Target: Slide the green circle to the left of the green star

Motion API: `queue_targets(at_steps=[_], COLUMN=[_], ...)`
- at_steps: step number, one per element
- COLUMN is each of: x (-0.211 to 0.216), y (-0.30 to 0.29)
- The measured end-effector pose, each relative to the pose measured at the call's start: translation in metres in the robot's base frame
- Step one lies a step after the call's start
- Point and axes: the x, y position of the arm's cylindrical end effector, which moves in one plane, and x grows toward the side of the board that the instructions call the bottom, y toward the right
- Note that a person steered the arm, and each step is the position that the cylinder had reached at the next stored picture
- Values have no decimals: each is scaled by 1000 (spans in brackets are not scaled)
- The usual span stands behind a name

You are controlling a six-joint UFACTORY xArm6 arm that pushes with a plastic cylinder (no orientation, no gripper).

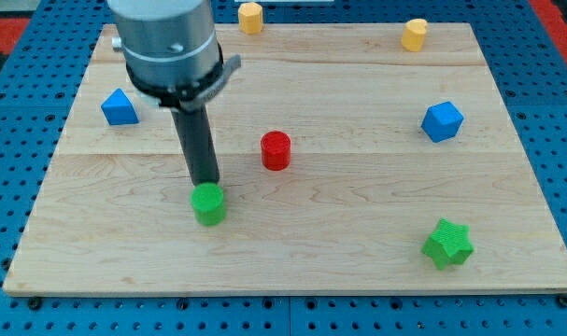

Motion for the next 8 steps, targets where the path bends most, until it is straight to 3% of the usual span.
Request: queue_targets(at_steps=[1, 2, 3, 4, 6, 7, 8], x=[13, 28, 54, 62, 35, 45, 15], y=[11, -52, -52, 5, 40, 54, 80])
